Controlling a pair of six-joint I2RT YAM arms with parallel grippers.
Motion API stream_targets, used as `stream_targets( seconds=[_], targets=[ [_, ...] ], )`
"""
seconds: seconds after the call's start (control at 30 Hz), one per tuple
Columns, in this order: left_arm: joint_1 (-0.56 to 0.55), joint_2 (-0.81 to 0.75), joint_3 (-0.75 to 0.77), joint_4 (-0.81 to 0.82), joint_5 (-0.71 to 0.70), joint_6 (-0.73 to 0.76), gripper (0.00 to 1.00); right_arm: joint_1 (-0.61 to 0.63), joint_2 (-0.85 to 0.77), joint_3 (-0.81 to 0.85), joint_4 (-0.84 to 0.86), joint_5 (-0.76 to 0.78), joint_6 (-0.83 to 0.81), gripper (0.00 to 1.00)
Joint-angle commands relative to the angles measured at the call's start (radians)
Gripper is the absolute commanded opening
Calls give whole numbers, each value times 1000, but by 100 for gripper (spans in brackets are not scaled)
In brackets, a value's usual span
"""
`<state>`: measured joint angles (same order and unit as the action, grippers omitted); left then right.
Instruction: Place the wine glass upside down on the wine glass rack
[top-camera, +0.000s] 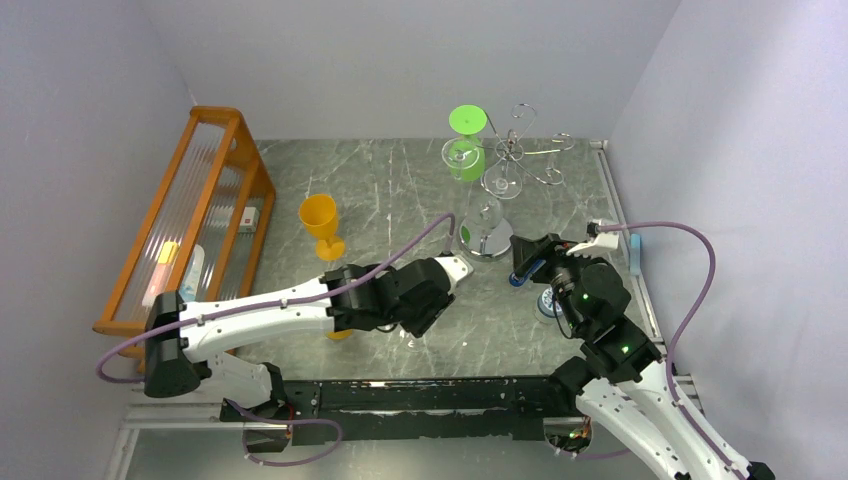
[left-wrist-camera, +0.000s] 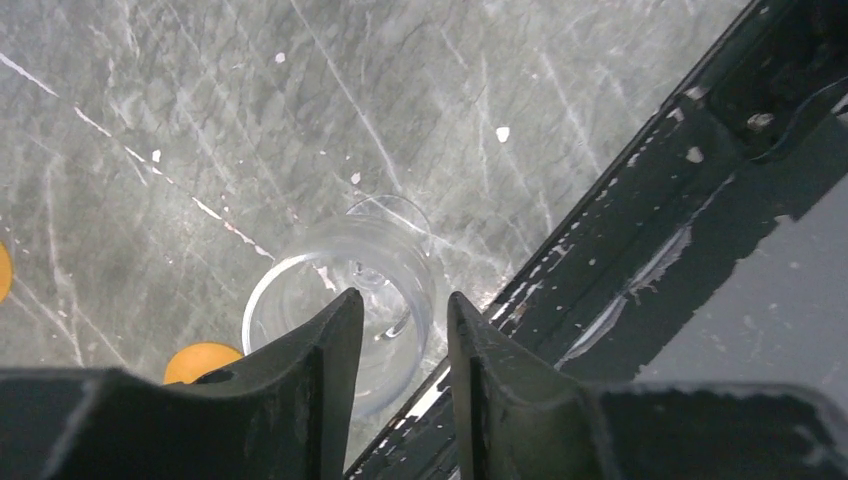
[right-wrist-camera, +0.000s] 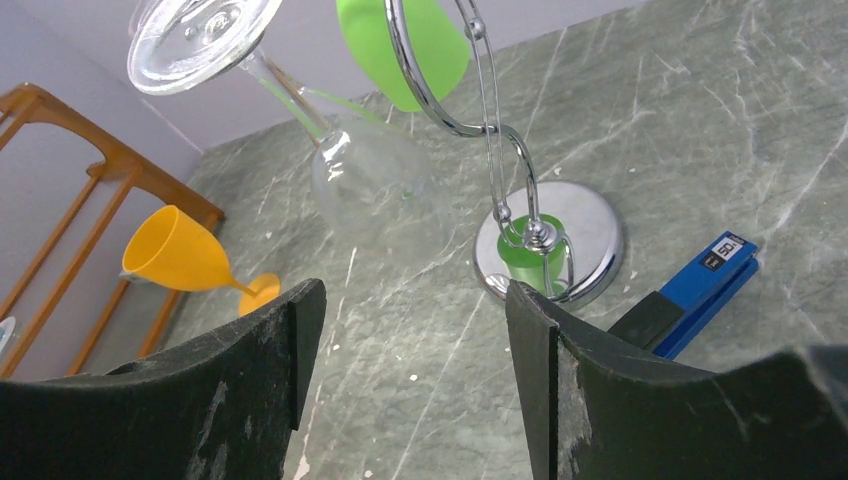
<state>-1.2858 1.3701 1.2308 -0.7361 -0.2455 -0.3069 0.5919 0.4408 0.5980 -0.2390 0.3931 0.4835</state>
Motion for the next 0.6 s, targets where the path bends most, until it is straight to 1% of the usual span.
stream_targets(
  seconds=[0.0,0.27,0.4,0.57],
  targets=[
    [-3,43,19,-50,-53,3,39,-4,-6,-7,-20,34,22,70],
    [-3,56,25,-46,-38,12,20,-4,-22,-16,-36,35,62,70],
    [-4,46,30,-34,-14,21,6,-4,-19,-9,-74,36,107,70],
    [-3,18,39,-5,9,25,5,-4,-11,10,-140,32,188,70]
  ],
)
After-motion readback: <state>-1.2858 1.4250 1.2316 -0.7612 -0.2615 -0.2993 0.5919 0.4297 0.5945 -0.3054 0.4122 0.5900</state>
